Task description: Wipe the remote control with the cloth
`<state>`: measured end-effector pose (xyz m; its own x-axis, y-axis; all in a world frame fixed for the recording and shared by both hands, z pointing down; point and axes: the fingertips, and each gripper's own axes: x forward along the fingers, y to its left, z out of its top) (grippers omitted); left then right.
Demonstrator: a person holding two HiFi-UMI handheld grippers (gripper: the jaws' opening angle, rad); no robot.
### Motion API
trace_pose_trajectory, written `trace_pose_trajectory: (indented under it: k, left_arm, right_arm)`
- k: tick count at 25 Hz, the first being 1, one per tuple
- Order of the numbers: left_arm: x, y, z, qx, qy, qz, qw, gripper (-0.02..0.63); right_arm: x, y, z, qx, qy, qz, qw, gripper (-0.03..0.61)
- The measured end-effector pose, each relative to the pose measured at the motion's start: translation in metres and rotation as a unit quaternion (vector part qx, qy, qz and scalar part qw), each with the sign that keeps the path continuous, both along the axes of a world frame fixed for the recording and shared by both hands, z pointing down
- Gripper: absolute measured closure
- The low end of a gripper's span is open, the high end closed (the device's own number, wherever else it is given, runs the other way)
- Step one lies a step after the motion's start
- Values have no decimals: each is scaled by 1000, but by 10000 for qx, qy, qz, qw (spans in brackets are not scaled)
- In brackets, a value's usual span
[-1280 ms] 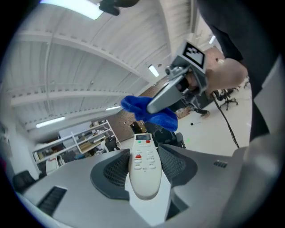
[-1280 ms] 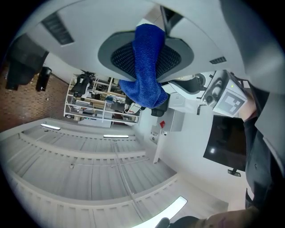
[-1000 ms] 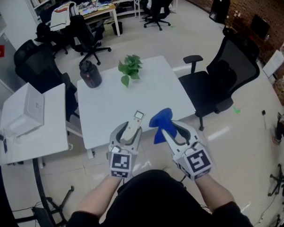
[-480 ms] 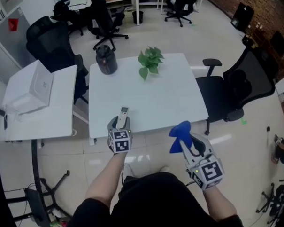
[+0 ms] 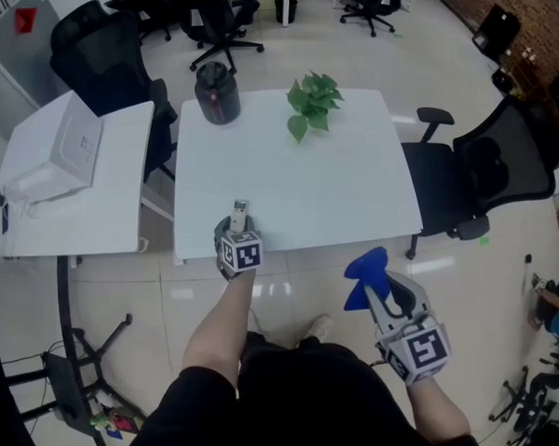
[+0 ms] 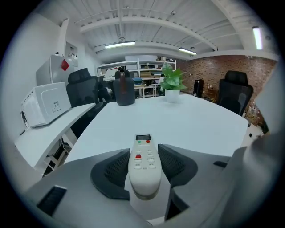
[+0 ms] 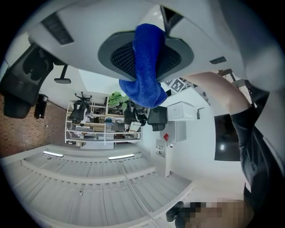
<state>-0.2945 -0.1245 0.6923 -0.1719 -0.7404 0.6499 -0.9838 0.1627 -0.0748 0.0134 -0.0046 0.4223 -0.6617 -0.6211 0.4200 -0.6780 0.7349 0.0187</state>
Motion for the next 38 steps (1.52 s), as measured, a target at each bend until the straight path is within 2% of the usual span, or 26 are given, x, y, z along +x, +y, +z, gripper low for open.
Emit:
trace_pose_trajectory:
  k: [9,15,16,21,25,30,33,38]
  left_arm:
    - [-6,4,31,-492,167,-192,9985,407]
    - [-2,5,28,-630,397,-234,9969,403]
    - [-2,6,28,-622,429,-219,9969,384]
    - [-2,16,21,-440,468,-217,9977,362]
    - [3,28,-11,-63,487,-63,9988,362]
    - [28,53,-61,380,590,480,9964,362]
    - [43,64,-87,541,683,790,9931,362]
    - [57,76,-124,752,579,1145,9889,362]
  right_arm:
    - [-7,-4,11,-180,70,-41,9998,456]
    - [-12,-7,14,-235,70,-55,9997,456]
    - [-13,-8,14,-241,66,-56,9997,456]
    - [-16,-16,21,-308,48,-39,9995,456]
    - [-23,-33,34,-535,278,-7,9982,456]
    - [-29,-80,82,-408,553,74,9976,455]
    - [-38,-109,109,-484,794,82,9956,454]
    - [-54,-152,171,-688,1353,39,9884,453]
